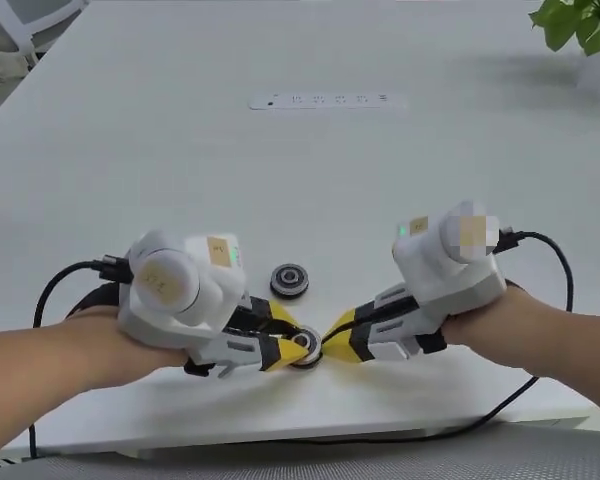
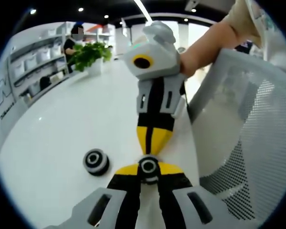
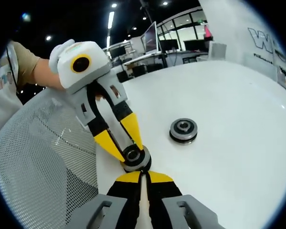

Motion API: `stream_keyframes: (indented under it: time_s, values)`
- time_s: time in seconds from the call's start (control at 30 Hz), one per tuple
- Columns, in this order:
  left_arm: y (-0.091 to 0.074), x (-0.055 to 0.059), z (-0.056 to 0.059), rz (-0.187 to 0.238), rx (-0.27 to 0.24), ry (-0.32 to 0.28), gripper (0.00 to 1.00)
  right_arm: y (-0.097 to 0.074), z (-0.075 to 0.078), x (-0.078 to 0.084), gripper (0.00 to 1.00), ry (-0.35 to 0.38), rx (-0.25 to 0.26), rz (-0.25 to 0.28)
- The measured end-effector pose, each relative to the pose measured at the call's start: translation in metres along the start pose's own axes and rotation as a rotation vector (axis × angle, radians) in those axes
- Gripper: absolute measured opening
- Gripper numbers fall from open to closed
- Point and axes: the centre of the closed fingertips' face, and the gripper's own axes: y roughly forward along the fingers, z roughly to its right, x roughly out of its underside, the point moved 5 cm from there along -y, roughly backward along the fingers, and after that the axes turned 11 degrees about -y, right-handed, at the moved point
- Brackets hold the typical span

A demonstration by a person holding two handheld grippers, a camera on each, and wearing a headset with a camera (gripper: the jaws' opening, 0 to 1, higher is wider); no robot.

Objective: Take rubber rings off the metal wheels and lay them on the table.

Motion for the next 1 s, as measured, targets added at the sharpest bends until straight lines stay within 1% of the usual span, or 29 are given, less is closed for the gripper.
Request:
stream_keyframes:
  time_s: [0.07,0.1,0.13,0.2,0.3,0.33,0.37,0.47,0.53,0.63,0.7,0.73,0.77,0.8,0.9,1.0]
  values:
    - [0.000,0.000,0.000,-0.002,-0.001,0.002,0.13,0.000,-0.001,0.000,0.01,0.016,-0.002,0.007]
    - [0.000,0.000,0.000,-0.002,-0.002,0.003,0.13,0.000,-0.004,0.000,0.00,0.045,-0.014,0.020]
    - [0.000,0.000,0.000,-0.002,-0.003,0.003,0.13,-0.001,-0.001,0.001,0.00,0.043,0.001,0.016]
    - [0.000,0.000,0.000,-0.002,-0.005,0.010,0.13,-0.001,-0.002,0.001,0.00,0.051,-0.003,0.022]
    - [0.000,0.000,0.000,-0.004,-0.007,0.015,0.13,-0.003,0.000,0.003,0.00,0.091,0.002,0.026]
    - [0.000,0.000,0.001,-0.004,-0.008,0.018,0.13,-0.004,-0.001,0.002,0.00,0.117,-0.006,0.041]
    - [0.000,0.000,0.000,-0.004,-0.008,0.019,0.13,-0.005,-0.001,0.001,0.00,0.163,-0.008,0.056]
    - [0.000,0.000,0.001,-0.005,-0.011,0.020,0.13,-0.007,0.000,0.002,0.00,0.201,-0.013,0.079]
    - [0.000,0.000,0.001,-0.005,-0.012,0.019,0.13,-0.009,0.000,0.000,0.00,0.246,-0.017,0.106]
    - [0.000,0.000,0.001,-0.005,-0.015,0.017,0.13,-0.010,-0.002,-0.001,0.00,0.302,-0.024,0.130]
    - [0.001,0.000,0.000,-0.004,-0.017,0.014,0.13,-0.010,-0.003,-0.004,0.00,0.346,-0.028,0.157]
    - [0.001,0.000,0.000,-0.003,-0.020,0.012,0.13,-0.012,-0.002,-0.005,0.00,0.369,-0.035,0.185]
    - [0.001,-0.001,0.000,-0.003,-0.023,0.011,0.13,-0.012,-0.002,-0.004,0.00,0.365,-0.033,0.174]
    - [0.001,-0.001,0.000,-0.003,-0.026,0.011,0.13,-0.011,-0.003,-0.004,0.00,0.357,-0.031,0.175]
    - [0.002,-0.001,0.000,-0.005,-0.031,0.013,0.13,-0.011,-0.005,-0.006,0.00,0.367,-0.037,0.189]
    - [0.002,-0.001,0.000,-0.006,-0.034,0.014,0.13,-0.010,-0.004,-0.006,0.00,0.386,-0.042,0.197]
